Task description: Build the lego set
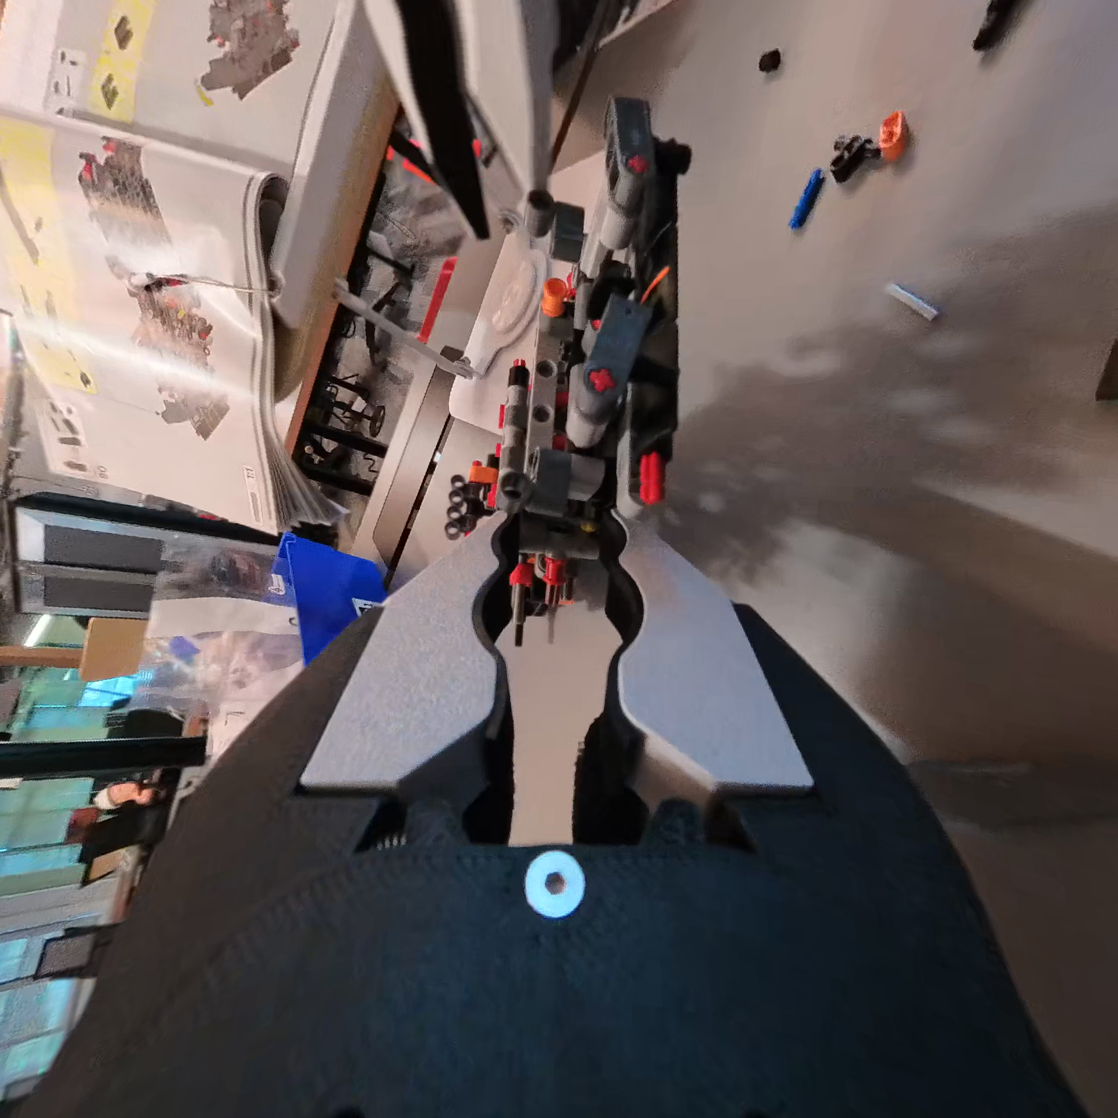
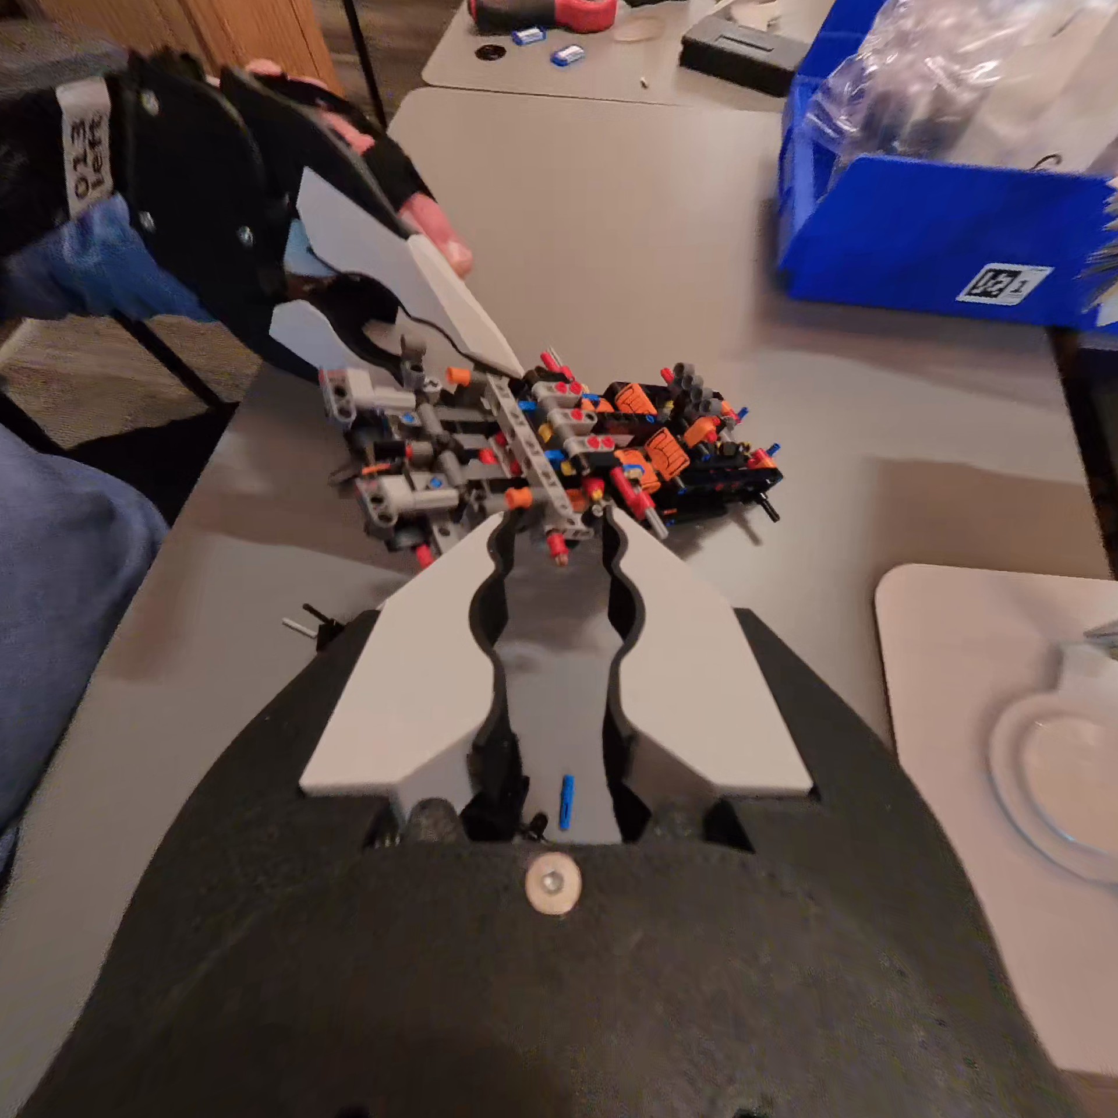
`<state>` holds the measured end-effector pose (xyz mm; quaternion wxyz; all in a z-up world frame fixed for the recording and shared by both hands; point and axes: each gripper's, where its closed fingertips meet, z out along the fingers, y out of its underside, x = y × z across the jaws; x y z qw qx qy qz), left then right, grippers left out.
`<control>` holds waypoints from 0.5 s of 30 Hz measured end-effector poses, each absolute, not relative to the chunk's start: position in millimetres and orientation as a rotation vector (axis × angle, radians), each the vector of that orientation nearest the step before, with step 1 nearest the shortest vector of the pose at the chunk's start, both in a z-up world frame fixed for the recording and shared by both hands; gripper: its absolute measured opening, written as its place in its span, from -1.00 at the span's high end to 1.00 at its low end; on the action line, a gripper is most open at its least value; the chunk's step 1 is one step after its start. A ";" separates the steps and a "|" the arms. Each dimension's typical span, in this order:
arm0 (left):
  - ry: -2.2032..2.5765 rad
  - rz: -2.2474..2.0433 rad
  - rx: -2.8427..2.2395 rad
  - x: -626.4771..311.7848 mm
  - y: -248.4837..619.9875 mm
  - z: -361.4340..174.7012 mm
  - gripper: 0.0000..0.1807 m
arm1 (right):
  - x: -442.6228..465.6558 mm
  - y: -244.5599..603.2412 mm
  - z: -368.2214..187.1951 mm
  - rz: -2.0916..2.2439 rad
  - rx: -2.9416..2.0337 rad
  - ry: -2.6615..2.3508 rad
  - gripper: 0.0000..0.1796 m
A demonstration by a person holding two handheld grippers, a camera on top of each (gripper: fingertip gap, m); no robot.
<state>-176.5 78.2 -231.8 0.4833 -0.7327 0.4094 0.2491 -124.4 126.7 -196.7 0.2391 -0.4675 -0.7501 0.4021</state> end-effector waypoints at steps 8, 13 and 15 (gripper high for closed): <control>0.986 0.541 -1.803 -177.5 81.0 -224.5 0.73 | -98.7 100.7 -190.1 1.127 -1.034 -2.090 0.56; 0.980 0.519 -1.803 -177.3 81.1 -220.6 0.73 | -95.8 87.0 -183.0 1.151 -0.987 -2.161 0.13; 0.978 0.519 -1.804 -177.1 80.9 -220.4 0.73 | -95.0 82.6 -182.8 1.150 -0.949 -2.173 0.04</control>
